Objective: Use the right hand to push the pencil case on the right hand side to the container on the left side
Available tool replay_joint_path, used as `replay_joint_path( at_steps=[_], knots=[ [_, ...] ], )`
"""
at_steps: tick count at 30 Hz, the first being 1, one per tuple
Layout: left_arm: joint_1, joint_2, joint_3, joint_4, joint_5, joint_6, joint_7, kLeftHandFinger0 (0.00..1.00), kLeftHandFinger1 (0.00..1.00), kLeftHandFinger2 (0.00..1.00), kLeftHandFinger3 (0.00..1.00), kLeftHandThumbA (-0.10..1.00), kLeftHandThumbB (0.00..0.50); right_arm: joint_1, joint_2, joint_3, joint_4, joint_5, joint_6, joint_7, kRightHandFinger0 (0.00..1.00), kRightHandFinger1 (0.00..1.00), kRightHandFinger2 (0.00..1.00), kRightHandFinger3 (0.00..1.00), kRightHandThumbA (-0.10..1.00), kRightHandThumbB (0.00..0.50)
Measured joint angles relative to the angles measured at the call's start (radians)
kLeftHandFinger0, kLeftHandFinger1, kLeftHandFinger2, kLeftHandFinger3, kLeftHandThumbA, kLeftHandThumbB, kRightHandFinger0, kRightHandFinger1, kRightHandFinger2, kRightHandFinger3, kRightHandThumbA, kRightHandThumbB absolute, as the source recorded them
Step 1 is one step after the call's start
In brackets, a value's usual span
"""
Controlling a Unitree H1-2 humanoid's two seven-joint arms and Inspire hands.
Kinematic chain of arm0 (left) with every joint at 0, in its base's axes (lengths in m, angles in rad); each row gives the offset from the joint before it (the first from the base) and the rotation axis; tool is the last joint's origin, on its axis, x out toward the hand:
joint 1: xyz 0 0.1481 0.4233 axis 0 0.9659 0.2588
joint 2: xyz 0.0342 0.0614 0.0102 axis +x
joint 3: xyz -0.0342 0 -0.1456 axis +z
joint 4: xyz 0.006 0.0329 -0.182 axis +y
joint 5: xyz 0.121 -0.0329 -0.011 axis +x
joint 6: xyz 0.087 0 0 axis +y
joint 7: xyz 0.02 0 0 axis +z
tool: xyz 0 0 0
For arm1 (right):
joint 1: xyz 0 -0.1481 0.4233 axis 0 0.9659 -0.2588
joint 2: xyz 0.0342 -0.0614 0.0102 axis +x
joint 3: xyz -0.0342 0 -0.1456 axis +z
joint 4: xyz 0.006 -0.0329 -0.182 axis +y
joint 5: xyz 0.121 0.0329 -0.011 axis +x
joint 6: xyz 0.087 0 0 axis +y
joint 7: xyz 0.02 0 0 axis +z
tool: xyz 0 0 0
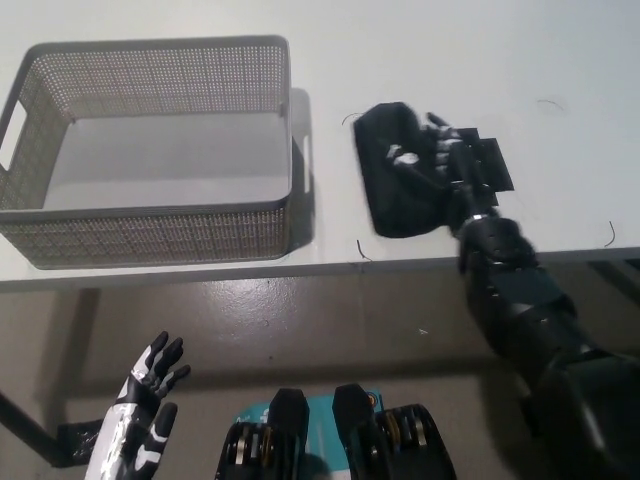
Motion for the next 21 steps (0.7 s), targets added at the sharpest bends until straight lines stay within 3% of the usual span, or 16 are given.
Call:
replay_joint_path(
  at_steps=[4, 8, 14, 21],
  knots=[
    [0.000, 0.001, 0.000, -0.002, -0.001, 0.000, 0.000, 0.97, 1.00, 1.00, 1.00, 0.81, 0.247, -0.005, 0.037, -0.005, 0.000, 0.012, -0.001, -0.003, 1.00, 1.00, 1.00, 1.00, 1.00, 0.337],
    [-0.001, 0.002, 0.000, -0.002, -0.001, 0.000, -0.001, 0.96, 1.00, 1.00, 1.00, 0.81, 0.240, -0.008, 0.066, -0.008, -0.001, 0.019, -0.001, -0.003, 1.00, 1.00, 1.00, 1.00, 1.00, 0.352],
    [-0.004, 0.002, 0.001, -0.007, -0.001, 0.000, -0.002, 0.96, 1.00, 1.00, 1.00, 0.81, 0.231, -0.015, 0.134, -0.022, -0.002, 0.034, -0.001, -0.008, 1.00, 1.00, 1.00, 1.00, 1.00, 0.303],
    [-0.006, 0.002, 0.000, -0.019, -0.004, 0.001, -0.002, 0.97, 1.00, 1.00, 1.00, 0.81, 0.228, -0.016, 0.152, -0.036, -0.003, 0.059, -0.012, -0.012, 1.00, 1.00, 1.00, 1.00, 1.00, 0.308]
  ],
)
